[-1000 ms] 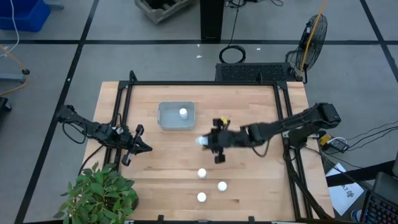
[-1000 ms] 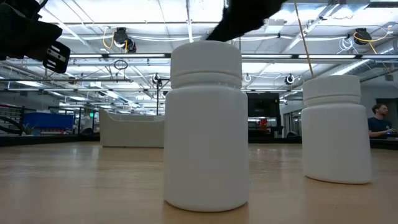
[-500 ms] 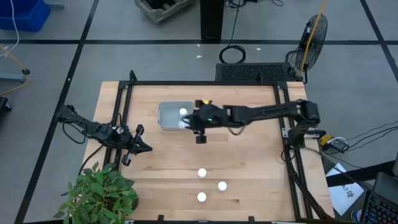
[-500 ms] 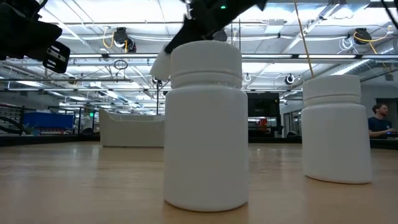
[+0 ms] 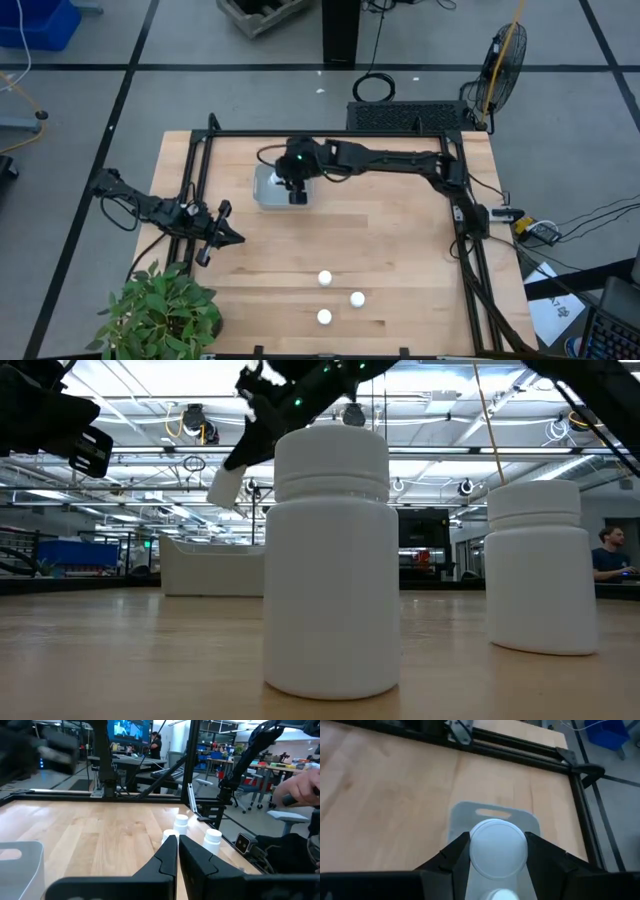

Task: Pick and place pill bottles into a basket
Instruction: Put the white medicine bottle into the gray basket

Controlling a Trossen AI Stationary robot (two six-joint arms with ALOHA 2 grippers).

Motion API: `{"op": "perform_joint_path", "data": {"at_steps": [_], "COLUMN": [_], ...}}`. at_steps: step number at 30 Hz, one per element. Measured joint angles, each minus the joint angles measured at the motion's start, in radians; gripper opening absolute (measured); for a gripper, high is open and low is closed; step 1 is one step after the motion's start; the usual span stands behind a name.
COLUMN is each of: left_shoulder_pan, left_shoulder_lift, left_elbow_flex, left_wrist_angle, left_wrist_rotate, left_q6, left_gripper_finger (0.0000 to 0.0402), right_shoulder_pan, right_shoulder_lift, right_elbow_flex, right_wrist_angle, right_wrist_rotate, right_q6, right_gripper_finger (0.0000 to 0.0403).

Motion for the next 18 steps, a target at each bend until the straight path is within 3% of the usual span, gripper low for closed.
{"op": "perform_joint_path", "data": {"at_steps": [5,18], "left_shoulder_pan": [0.000,0.000], "left_shoulder_lift": [0.000,0.000], "left_elbow_flex": [0.000,0.000], "left_wrist_angle": [0.001,0.001], "left_wrist_rotate": [0.000,0.000], "left_q6": [0.000,0.000], "left_gripper_finger": [0.0024,0.0024], "right_shoulder_pan": [-0.018,-0.033], "right_shoulder_lift": [0.067,0.129], "right_elbow_flex": [0.058,0.057], "right_wrist_angle": [-0.018,-0.154], "right_wrist_rotate": [-0.035,-0.033], "right_q6": [-0.002,0.027], "right_gripper_finger": [0.0150,0.0150]}}
